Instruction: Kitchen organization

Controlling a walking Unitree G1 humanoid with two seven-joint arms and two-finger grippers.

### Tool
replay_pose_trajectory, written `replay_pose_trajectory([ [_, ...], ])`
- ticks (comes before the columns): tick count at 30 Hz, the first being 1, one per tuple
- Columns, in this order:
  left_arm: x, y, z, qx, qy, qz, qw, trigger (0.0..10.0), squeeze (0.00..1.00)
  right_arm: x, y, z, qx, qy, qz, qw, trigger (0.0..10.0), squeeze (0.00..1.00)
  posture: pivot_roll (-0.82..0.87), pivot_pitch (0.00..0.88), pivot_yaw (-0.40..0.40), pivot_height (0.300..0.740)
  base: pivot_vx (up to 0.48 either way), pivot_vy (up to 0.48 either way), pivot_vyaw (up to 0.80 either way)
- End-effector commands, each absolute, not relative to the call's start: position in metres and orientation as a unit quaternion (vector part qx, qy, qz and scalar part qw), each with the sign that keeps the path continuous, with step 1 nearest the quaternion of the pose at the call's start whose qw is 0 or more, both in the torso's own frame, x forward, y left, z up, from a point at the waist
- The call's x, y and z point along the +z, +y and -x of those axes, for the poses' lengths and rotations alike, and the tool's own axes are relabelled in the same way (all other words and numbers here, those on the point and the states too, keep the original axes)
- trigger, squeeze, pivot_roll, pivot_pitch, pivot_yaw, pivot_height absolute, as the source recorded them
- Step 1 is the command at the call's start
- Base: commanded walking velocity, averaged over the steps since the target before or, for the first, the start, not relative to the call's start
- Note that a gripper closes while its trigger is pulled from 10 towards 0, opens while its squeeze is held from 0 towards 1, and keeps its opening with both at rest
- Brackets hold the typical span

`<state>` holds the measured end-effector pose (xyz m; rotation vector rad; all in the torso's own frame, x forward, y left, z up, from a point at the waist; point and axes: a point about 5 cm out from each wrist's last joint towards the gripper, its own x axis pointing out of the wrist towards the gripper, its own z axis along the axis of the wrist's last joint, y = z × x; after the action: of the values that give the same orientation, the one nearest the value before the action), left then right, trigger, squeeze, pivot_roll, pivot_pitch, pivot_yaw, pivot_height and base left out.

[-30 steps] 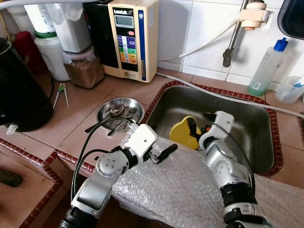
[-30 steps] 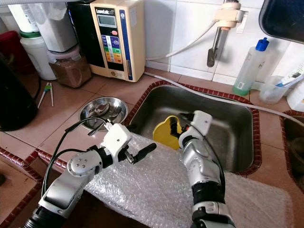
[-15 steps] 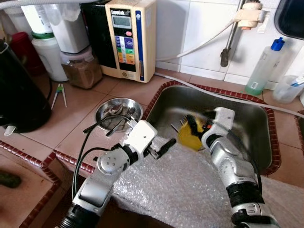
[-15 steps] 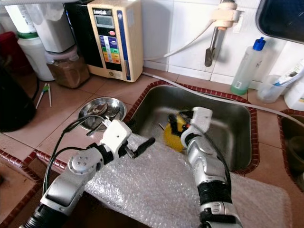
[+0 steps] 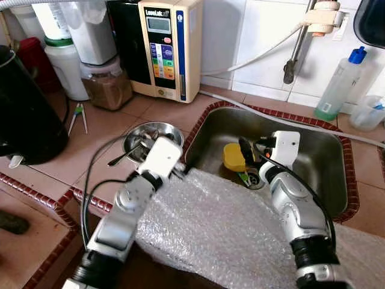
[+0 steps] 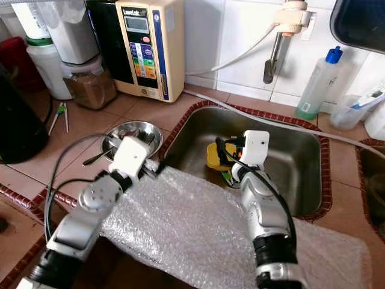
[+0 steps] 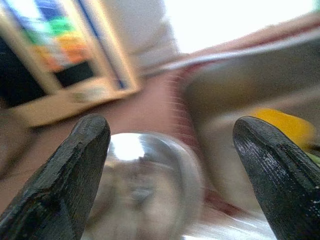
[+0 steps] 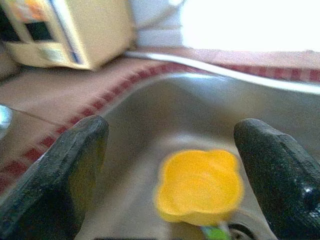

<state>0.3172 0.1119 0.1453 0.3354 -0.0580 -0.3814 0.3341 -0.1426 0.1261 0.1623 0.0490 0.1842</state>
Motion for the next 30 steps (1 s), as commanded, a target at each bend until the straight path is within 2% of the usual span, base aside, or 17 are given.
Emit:
replay_pose_trajectory([
  [1, 0.15, 0.129, -0.326, -0.142, -0.021, -0.15, 0.978, 10.0, 0.0, 0.134, -0.126, -0.327, 0.138, 0.004, -0.073, 0.988, 10.0, 0.0, -0.04, 0.0, 0.049, 0.74, 0.0, 0.0, 0.0],
  [7, 0.143, 0.145, -0.337, -0.123, 0.023, -0.149, 0.981, 10.0, 0.0, 0.135, -0.095, -0.307, 0.221, -0.006, -0.055, 0.974, 10.0, 0.0, -0.05, 0.0, 0.051, 0.74, 0.0, 0.0, 0.0],
  [19, 0.131, 0.148, -0.351, -0.148, 0.114, -0.092, 0.978, 10.0, 0.0, 0.136, -0.084, -0.29, 0.264, -0.007, -0.033, 0.964, 10.0, 0.0, -0.06, 0.0, 0.059, 0.74, 0.0, 0.0, 0.0],
  [20, 0.129, 0.15, -0.352, -0.153, 0.126, -0.087, 0.976, 9.6, 0.0, 0.136, -0.083, -0.288, 0.277, -0.008, -0.039, 0.96, 10.0, 0.0, -0.06, 0.0, 0.06, 0.74, 0.0, 0.0, 0.0],
  [21, 0.128, 0.149, -0.352, -0.167, 0.136, -0.091, 0.972, 4.0, 0.0, 0.137, -0.082, -0.287, 0.283, -0.007, -0.036, 0.958, 10.0, 0.0, -0.06, 0.0, 0.06, 0.74, 0.0, 0.0, 0.0],
  [22, 0.128, 0.149, -0.352, -0.167, 0.136, -0.091, 0.972, 4.0, 0.0, 0.137, -0.082, -0.287, 0.283, -0.007, -0.036, 0.958, 10.0, 0.0, -0.06, 0.0, 0.06, 0.74, 0.0, 0.0, 0.0],
  [23, 0.127, 0.15, -0.352, -0.172, 0.14, -0.091, 0.971, 0.9, 0.0, 0.136, -0.082, -0.286, 0.287, -0.006, -0.032, 0.957, 10.0, 0.0, -0.06, 0.0, 0.06, 0.74, 0.0, 0.0, 0.0],
  [24, 0.127, 0.15, -0.352, -0.171, 0.142, -0.088, 0.971, 0.9, 0.0, 0.136, -0.081, -0.286, 0.289, -0.006, -0.032, 0.957, 10.0, 0.0, -0.06, 0.0, 0.06, 0.74, 0.0, 0.0, 0.0],
  [25, 0.127, 0.151, -0.352, -0.175, 0.147, -0.089, 0.969, 0.0, 0.0, 0.136, -0.081, -0.285, 0.291, -0.006, -0.032, 0.956, 10.0, 0.0, -0.06, 0.0, 0.06, 0.74, 0.0, 0.0, 0.0],
  [30, 0.123, 0.156, -0.351, -0.177, 0.168, -0.092, 0.965, 0.0, 0.0, 0.136, -0.083, -0.286, 0.289, -0.004, -0.027, 0.957, 10.0, 0.0, -0.06, 0.0, 0.06, 0.74, 0.0, 0.0, 0.0],
])
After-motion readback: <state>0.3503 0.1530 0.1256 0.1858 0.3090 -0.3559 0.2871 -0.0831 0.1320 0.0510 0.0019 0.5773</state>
